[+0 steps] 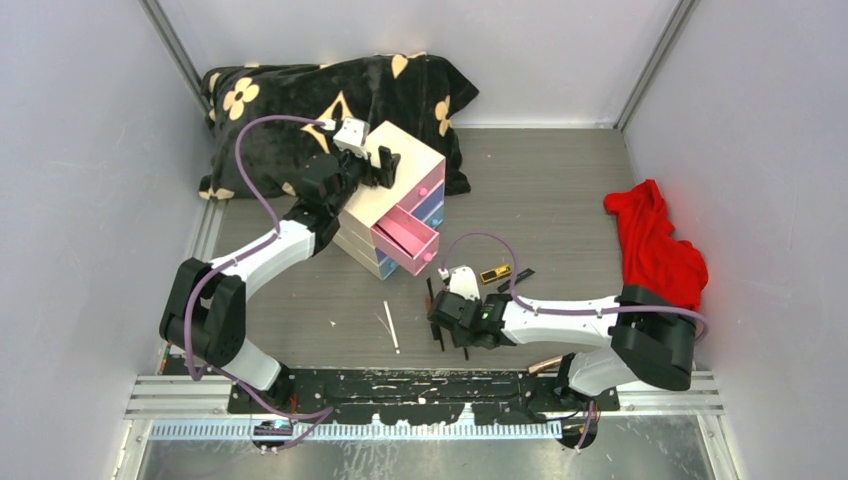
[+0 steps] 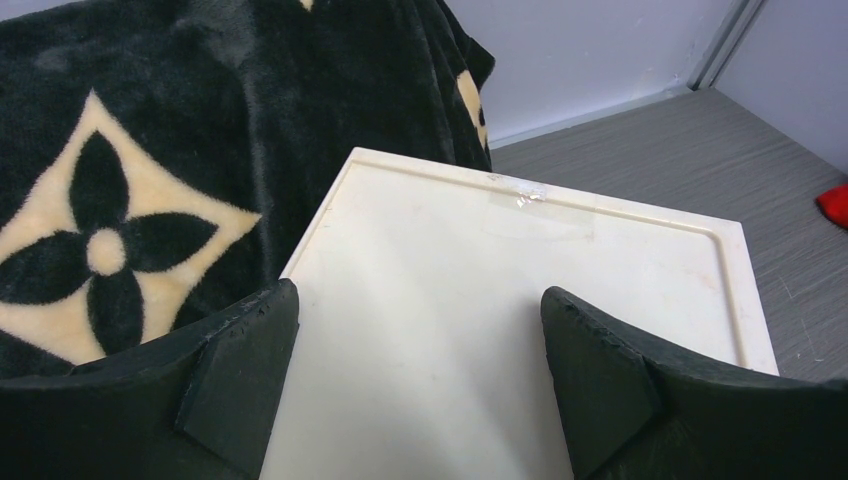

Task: Organize the makeup
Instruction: Pick up the makeup brush from the center of the board.

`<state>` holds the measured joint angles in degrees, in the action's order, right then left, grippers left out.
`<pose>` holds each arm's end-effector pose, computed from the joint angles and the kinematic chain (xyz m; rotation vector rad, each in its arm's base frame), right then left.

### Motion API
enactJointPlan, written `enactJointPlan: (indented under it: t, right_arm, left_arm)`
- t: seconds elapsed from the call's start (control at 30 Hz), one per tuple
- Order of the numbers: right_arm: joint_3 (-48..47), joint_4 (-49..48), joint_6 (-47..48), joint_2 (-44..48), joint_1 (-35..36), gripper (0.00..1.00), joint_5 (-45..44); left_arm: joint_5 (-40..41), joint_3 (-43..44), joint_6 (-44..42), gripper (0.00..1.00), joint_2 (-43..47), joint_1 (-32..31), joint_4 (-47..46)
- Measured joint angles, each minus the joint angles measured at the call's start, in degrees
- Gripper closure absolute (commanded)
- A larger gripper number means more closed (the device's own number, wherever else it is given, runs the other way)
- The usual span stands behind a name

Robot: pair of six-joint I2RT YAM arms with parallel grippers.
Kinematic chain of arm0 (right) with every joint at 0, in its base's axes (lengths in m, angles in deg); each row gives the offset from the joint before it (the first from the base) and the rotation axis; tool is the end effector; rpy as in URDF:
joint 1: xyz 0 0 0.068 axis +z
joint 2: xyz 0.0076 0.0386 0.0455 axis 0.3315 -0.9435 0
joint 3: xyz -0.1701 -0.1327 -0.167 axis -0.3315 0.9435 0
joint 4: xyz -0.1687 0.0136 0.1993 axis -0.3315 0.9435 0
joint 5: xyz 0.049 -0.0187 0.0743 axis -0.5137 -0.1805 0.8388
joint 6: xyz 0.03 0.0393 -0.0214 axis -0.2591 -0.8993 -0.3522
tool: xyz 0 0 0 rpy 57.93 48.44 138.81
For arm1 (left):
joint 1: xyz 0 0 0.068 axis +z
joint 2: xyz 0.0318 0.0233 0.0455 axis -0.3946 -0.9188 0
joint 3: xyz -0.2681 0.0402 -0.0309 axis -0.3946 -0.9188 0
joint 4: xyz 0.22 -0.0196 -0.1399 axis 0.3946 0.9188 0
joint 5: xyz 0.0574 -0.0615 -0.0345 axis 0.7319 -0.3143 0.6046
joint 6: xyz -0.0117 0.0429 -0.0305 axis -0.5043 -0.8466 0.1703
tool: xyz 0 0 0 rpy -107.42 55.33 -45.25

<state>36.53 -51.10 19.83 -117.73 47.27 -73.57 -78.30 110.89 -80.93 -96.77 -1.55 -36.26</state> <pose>0.1042 0.2048 0.1596 -0.4298 2.5720 0.0575 0.3335 -0.1544 0.2884 0.2934 1.6014 -0.4054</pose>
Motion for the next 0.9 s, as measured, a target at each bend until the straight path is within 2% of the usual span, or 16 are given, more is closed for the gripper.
enactJointPlan:
  t: [0.1,0.23,0.67,0.77,0.9]
  right_arm:
    - [-0.11,-1.57,-0.04,-1.03,-0.15,0.63,0.61]
    - [0.00,-3.82,-0.28,-1.38,-0.76,0.74,2.32]
    - [1.01,-5.40,-1.16,-0.59,-1.29,0.79,4.09]
    - [1.70,-4.96,-1.97,0.39,-1.31,0.97,4.35]
    - [2.23,-4.15,-3.06,1.27,-1.40,0.99,4.74]
  left_arm:
    - [0.00,0.00,0.00,0.09,0.00,0.00,0.00]
    - [0.02,-0.02,-0.02,0.09,0.02,0.00,0.00]
    - [0.00,-0.17,-0.17,0.09,0.11,0.00,-0.15]
    - [-0.07,-0.28,-0.20,0.09,0.22,-0.04,-0.17]
    - [-0.09,-0.39,-0.20,0.09,0.33,-0.17,-0.17]
